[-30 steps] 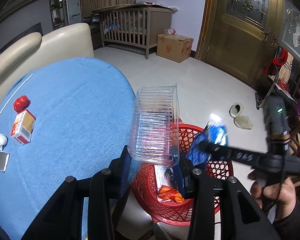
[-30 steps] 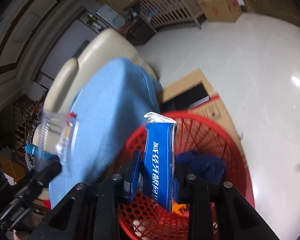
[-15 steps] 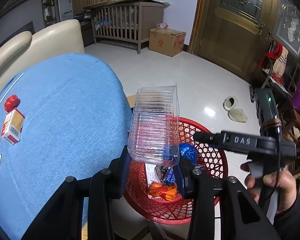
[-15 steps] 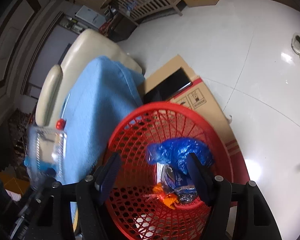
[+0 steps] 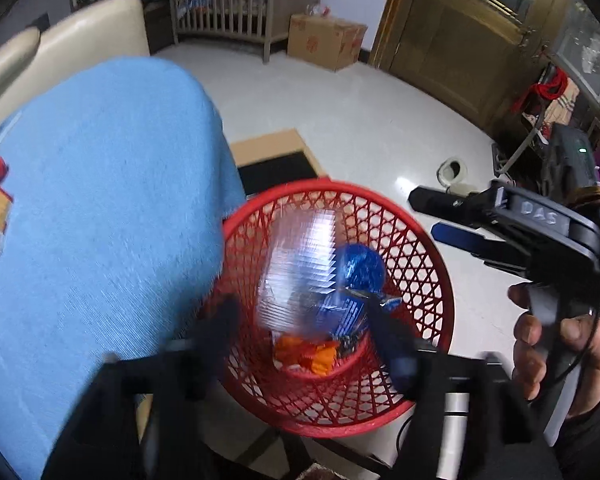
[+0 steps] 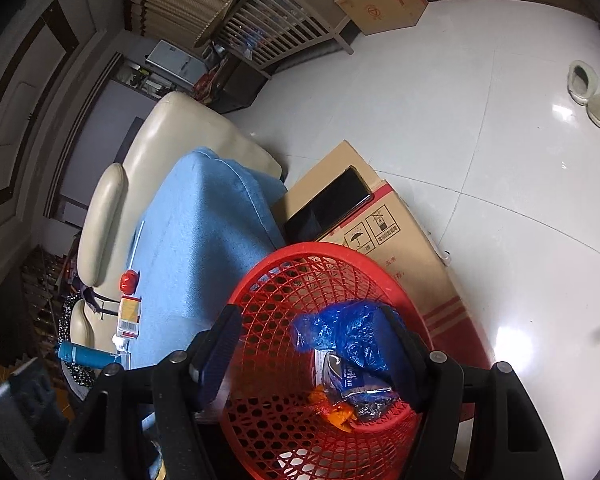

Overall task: Collect trash
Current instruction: 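Open the right tool to drop the blue box while the left tool releases the container, then move both tools back over the table toward the remaining boxes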

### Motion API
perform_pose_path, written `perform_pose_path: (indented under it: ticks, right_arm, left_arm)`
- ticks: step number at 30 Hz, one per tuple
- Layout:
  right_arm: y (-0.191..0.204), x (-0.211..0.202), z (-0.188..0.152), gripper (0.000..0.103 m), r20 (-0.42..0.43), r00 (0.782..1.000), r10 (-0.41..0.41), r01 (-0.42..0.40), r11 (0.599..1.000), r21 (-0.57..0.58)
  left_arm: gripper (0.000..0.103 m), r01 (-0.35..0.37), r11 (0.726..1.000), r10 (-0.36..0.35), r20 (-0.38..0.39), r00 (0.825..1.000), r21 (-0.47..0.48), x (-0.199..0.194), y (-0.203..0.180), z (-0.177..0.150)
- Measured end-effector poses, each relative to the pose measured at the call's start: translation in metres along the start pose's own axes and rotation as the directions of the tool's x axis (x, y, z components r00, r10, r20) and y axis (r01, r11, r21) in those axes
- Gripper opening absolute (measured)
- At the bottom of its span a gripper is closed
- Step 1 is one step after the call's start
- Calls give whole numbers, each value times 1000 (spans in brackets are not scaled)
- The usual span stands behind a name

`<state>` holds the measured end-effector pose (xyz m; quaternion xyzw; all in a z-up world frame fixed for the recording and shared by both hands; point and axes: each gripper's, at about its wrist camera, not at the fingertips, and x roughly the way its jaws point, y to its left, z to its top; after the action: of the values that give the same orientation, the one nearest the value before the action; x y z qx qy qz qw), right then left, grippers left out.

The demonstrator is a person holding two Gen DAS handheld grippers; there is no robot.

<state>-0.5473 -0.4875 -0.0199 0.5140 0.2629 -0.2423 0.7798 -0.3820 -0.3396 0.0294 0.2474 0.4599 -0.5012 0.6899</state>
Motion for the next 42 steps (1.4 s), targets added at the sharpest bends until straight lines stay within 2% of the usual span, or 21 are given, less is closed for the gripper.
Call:
perform_pose_path:
  ticks: [3,11,21,30,36,42]
  right_arm:
    - [3,1,-2,72,-3,1000,1,-1,1000,-8]
    - [15,5,-7,72,-15,1000,7,-8,999,-31]
    - [41,15,-17,72,-53,999,10,-15,996,-89]
    - [84,33,-32,72,-109,994,-7,-13,983,-181]
    - [120,47,-46,72,-145,989,-26,-13,965,-261]
    - [154,64,-62,72,-180,983,-49,-13,944,-330]
  left_arm:
    - [75,17,1000,-16,1,1000,-26,-2,7,-2]
    - [75,-5,990,11,46,999,-142,-20,50,-11]
    - [75,-75,950,105,85,991,-302,-51,123,-52]
    - [75,-129,858,210,110,972,-498,-82,200,-99]
    - [75,-135,791,250,114,962,-596,-95,231,-124]
    - [75,-155,743,296,112,949,-651,-108,256,-146]
